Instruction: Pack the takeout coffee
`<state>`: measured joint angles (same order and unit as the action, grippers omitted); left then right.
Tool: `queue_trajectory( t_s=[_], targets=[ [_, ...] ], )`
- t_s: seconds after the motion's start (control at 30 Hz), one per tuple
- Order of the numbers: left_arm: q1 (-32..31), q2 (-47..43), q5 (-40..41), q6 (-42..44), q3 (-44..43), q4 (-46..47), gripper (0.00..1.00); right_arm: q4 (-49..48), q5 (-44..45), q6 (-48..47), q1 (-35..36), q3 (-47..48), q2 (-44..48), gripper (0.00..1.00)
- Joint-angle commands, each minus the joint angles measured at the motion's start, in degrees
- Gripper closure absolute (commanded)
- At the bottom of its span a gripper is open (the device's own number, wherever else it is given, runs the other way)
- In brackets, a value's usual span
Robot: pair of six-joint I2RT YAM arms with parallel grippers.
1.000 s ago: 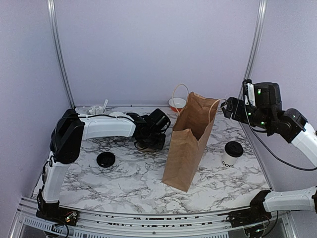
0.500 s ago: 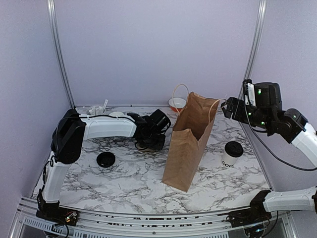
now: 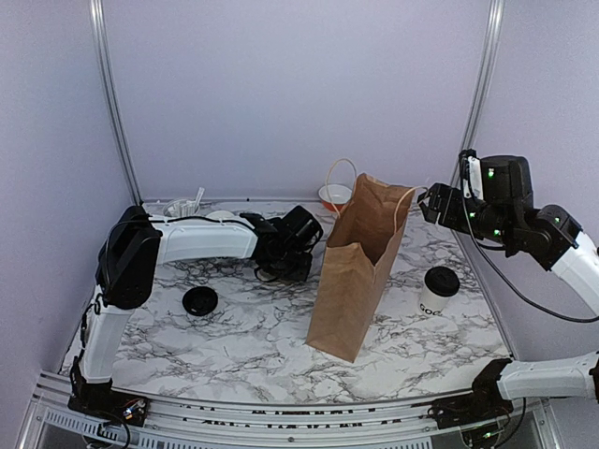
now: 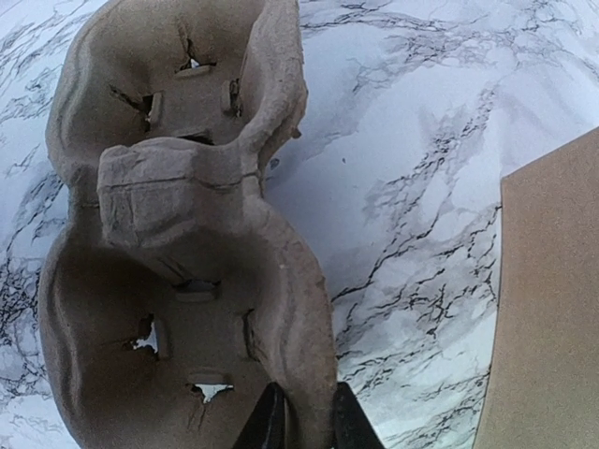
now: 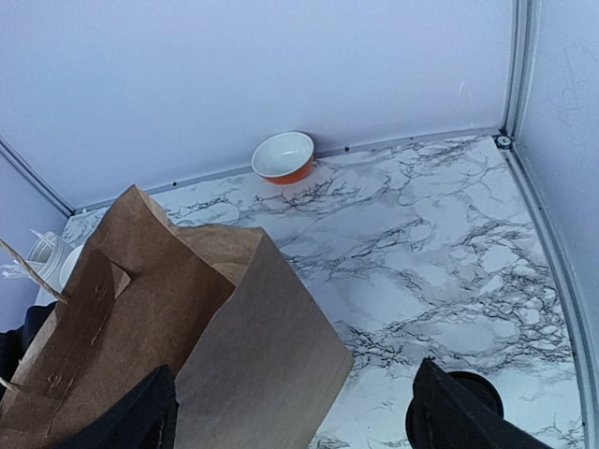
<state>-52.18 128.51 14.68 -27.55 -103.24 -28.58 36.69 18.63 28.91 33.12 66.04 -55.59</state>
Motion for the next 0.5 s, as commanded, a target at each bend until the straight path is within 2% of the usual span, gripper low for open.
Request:
queue_trajectory(
  t_s=[0.0, 0.2, 0.47],
  targets=[
    [0.0, -3.3, 0.7, 0.9, -0.7, -1.5, 0.84, 0.1, 0.8, 0.5, -0.5, 0.8, 0.7, 0.16],
    [0.1, -4.7, -0.3, 1.3, -0.9, -2.0, 0.84, 0.1, 0.6, 0.6, -0.5, 0.7, 0.6, 0.16],
    [1.7, -5.1, -6.1, 0.1, -0.2, -2.2, 0.84, 0.2, 0.5, 0.5, -0.5, 0.7, 0.7, 0.16]
  ],
)
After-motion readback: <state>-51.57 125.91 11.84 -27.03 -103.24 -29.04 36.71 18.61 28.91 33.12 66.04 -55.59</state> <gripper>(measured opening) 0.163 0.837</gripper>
